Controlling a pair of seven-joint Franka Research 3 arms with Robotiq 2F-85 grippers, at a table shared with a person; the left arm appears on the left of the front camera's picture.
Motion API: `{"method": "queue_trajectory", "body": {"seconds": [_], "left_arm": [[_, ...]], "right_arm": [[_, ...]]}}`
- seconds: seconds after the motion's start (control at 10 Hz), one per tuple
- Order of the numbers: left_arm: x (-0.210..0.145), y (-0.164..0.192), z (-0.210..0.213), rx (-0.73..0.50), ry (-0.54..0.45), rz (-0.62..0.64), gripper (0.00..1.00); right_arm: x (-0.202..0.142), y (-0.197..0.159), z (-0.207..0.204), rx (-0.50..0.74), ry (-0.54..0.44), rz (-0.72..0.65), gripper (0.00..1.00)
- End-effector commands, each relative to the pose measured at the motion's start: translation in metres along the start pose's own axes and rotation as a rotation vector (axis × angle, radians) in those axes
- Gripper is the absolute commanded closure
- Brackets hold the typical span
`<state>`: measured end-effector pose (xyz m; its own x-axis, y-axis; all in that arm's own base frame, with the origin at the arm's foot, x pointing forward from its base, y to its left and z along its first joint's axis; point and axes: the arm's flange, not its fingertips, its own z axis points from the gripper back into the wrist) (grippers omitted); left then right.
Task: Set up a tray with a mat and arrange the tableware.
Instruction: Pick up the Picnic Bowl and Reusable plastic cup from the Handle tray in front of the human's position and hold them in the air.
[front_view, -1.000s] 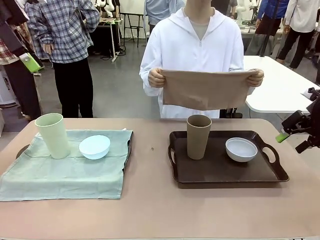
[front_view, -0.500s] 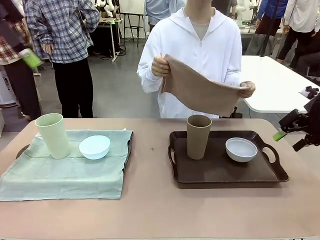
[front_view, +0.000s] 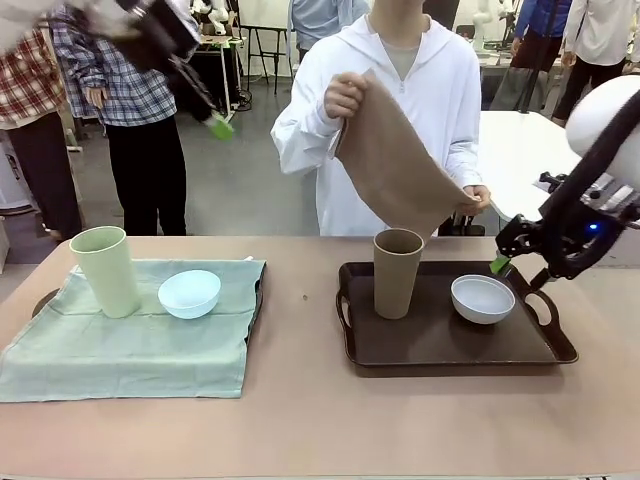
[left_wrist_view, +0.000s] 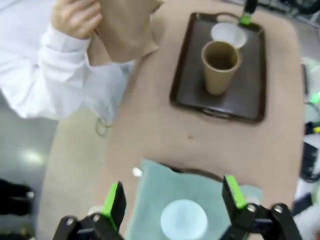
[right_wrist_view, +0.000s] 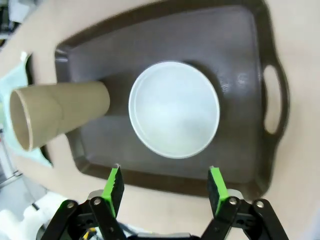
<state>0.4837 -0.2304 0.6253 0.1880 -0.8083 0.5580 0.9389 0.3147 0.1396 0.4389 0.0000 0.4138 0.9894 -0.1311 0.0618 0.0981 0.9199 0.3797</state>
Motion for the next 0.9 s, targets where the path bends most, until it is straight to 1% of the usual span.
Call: {"method": "queue_trajectory", "body": {"seconds": [0.0,0.1,0.2,0.3,0.4,0.5,0.7,0.8], "left_arm": [[-0.002,-0.007,-0.041,0.148,-0.025,-0.016,0.00],[0.004,-0.017,-0.057,0.126,-0.031,-0.022,0.00],[0.006,-0.024,-0.065,0.032,-0.035,-0.027,0.00],[0.005,-0.029,-0.064,-0.128,-0.040,0.012,0.00],[0.000,-0.031,-0.055,-0.325,0.006,0.062,0.00],[0.011,-0.028,-0.078,0.009,-0.036,-0.019,0.00],[0.011,-0.028,-0.078,0.009,-0.036,-0.019,0.00],[0.011,-0.035,-0.077,-0.100,-0.038,0.006,0.00]], "right_arm": [[0.012,-0.004,-0.005,-0.029,-0.035,-0.041,0.14],[0.014,-0.010,-0.004,-0.031,-0.043,-0.054,0.14],[0.017,-0.012,-0.002,-0.025,-0.051,-0.066,0.14],[0.018,-0.015,0.002,-0.012,-0.056,-0.075,0.14],[0.017,-0.017,0.008,0.008,-0.073,-0.098,0.14],[0.014,-0.015,-0.001,-0.012,-0.042,-0.045,0.14],[0.014,-0.015,-0.001,-0.012,-0.042,-0.045,0.14],[0.015,-0.017,0.002,-0.006,-0.049,-0.055,0.14]]}}
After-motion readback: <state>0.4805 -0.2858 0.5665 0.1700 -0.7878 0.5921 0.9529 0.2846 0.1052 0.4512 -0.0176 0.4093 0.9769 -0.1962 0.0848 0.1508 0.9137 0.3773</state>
